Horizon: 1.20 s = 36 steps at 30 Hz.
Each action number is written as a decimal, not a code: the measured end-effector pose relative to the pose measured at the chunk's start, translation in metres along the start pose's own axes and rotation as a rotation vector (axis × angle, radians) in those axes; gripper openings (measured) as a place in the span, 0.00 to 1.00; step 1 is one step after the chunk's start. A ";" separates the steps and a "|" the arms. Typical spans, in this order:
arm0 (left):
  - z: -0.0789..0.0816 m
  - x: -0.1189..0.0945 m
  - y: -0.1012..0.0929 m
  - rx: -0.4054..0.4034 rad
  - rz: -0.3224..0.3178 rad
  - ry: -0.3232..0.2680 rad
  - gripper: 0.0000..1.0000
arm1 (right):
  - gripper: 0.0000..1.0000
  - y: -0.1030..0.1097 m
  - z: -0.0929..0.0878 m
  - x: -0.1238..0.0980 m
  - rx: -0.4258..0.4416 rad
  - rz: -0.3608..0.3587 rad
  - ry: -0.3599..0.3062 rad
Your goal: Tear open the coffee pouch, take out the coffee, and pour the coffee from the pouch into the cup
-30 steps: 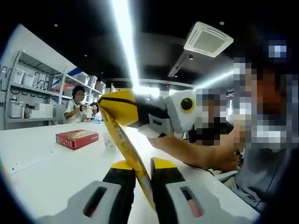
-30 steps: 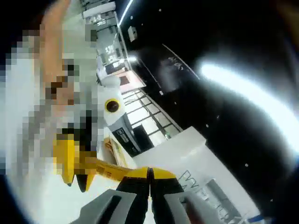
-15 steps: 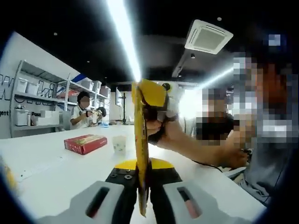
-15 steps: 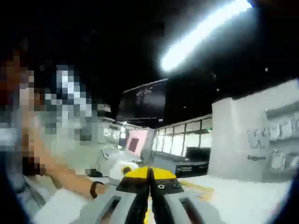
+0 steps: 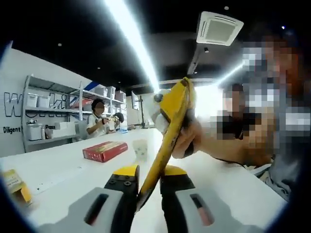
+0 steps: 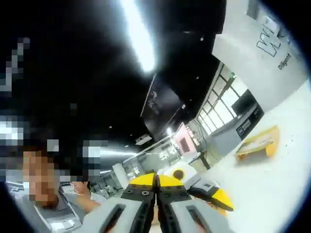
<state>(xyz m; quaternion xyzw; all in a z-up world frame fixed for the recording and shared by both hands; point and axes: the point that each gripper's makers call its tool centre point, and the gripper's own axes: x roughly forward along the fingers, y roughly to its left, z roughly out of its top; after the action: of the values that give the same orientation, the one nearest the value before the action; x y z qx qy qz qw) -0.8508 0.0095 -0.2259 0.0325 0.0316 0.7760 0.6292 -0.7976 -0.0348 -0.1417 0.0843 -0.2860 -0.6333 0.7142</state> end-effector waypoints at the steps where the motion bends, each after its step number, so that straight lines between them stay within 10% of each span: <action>1: -0.001 0.000 0.001 0.004 0.001 0.005 0.19 | 0.01 0.000 -0.001 0.000 0.003 -0.005 0.005; 7: 0.027 0.000 -0.023 -0.060 -0.119 -0.130 0.38 | 0.01 -0.004 0.016 -0.010 -0.378 -0.169 0.032; 17: 0.028 -0.005 -0.035 -0.090 -0.179 -0.119 0.12 | 0.01 -0.004 0.005 -0.014 -0.415 -0.188 0.078; 24: 0.036 -0.008 -0.027 -0.074 -0.129 -0.144 0.10 | 0.17 -0.012 0.020 -0.015 -0.442 -0.149 0.012; 36: 0.042 -0.011 -0.023 -0.076 -0.115 -0.169 0.10 | 0.08 -0.022 0.016 -0.007 -0.373 -0.117 -0.024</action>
<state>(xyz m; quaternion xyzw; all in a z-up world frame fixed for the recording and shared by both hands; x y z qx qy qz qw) -0.8221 0.0040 -0.1867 0.0720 -0.0492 0.7337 0.6738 -0.8248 -0.0279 -0.1409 -0.0408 -0.1668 -0.7168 0.6758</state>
